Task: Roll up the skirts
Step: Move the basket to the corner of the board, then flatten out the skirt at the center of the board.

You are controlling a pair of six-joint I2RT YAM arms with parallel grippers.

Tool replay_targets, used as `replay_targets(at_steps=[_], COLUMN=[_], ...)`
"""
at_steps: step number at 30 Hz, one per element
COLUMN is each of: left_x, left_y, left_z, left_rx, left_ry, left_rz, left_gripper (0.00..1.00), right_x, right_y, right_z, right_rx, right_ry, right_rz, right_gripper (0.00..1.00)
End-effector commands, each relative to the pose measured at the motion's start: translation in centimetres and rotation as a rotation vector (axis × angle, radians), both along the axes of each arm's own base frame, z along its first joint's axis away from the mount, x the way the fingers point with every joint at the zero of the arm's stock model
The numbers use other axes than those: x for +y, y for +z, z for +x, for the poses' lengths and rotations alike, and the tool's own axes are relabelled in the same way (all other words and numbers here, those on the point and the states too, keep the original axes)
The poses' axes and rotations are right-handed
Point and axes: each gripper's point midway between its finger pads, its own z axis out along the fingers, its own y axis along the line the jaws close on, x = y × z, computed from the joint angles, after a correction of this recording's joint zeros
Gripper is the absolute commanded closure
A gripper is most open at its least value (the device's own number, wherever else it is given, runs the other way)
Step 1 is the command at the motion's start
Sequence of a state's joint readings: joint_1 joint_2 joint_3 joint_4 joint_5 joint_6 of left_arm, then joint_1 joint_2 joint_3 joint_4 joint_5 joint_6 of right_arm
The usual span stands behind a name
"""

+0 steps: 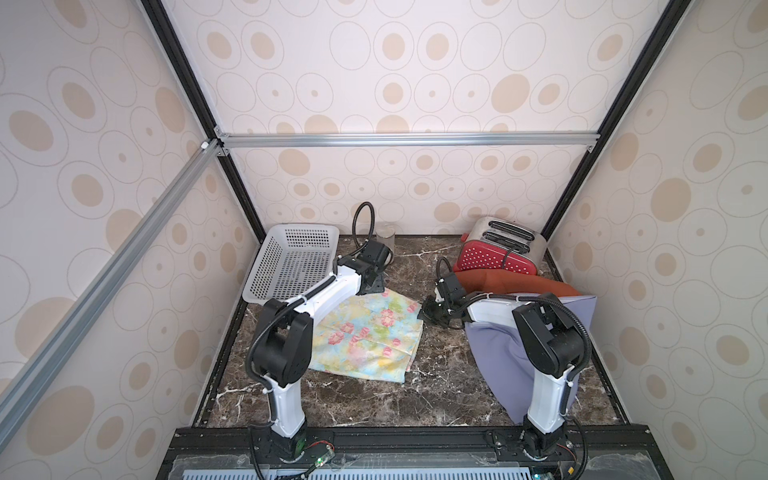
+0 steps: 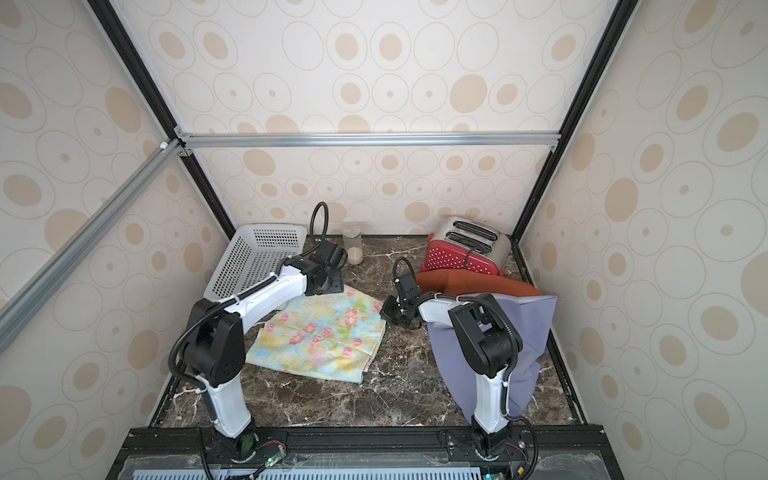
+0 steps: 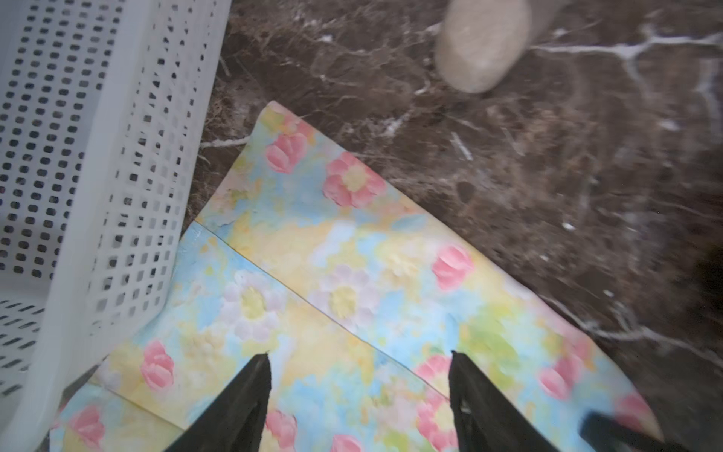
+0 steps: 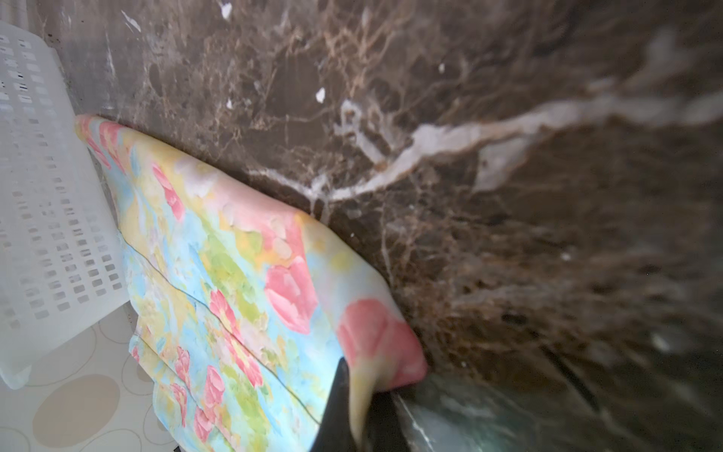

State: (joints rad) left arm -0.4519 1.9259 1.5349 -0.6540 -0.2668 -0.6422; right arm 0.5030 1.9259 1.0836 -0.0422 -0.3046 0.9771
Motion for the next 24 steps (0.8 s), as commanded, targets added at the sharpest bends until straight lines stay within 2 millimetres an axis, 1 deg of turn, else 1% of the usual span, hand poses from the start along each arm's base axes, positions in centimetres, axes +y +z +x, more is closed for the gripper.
replay_targets(at_steps=[1,2,3,4,5,7,10,13,15,17,21,22,24], left_x=[5.3,6.5,7.4,8.6,9.4,11.0,13.0,14.8,15.4,15.9,17.0,17.1,16.3], left_y=[-2.9,-3.4,-4.2,-4.8,-5.4,-5.7,-5.4,-5.7,-5.7,-5.0,-3.8,-3.2,-2.0], left_z=[1.7,2.7,3.3,4.3,5.3,7.0,9.5,11.8,13.3,15.1,17.8,18.4,19.6], left_rx=[0.070,0.067,0.079,0.095,0.104,0.093,0.057,0.033,0.006,-0.036,-0.108,-0.131,-0.170], left_ry=[0.127,0.144,0.157,0.183,0.195,0.213,0.249,0.308,0.328,0.336,0.360,0.363,0.335], left_rz=[0.115,0.148,0.159,0.135,0.117,0.148,0.172,0.130,0.086,0.076,0.053,0.036,-0.021], left_gripper=[0.30,0.29,0.29,0.30,0.31,0.30,0.26,0.26,0.25,0.24,0.23,0.22,0.21], right_x=[-1.7,-1.6,-1.5,-1.4,-1.4,-1.2,-0.9,-0.4,-0.1,0.2,0.4,0.3,0.1], right_y=[-2.6,-2.5,-2.3,-2.1,-1.9,-1.5,-1.0,-0.4,-0.1,0.2,0.7,0.9,1.2], right_z=[-3.0,-3.2,-3.2,-3.4,-3.4,-3.4,-3.5,-3.5,-3.5,-3.5,-4.0,-4.0,-4.1], right_rx=[0.085,0.081,0.075,0.070,0.062,0.051,0.043,0.029,0.022,0.013,-0.001,-0.006,-0.009], right_ry=[0.000,0.002,0.009,0.019,0.028,0.041,0.055,0.078,0.090,0.106,0.132,0.132,0.133], right_rz=[-0.076,-0.067,-0.062,-0.061,-0.066,-0.069,-0.066,-0.067,-0.075,-0.079,-0.097,-0.101,-0.104], right_gripper=[1.00,1.00,1.00,1.00,1.00,1.00,1.00,1.00,1.00,1.00,1.00,1.00,1.00])
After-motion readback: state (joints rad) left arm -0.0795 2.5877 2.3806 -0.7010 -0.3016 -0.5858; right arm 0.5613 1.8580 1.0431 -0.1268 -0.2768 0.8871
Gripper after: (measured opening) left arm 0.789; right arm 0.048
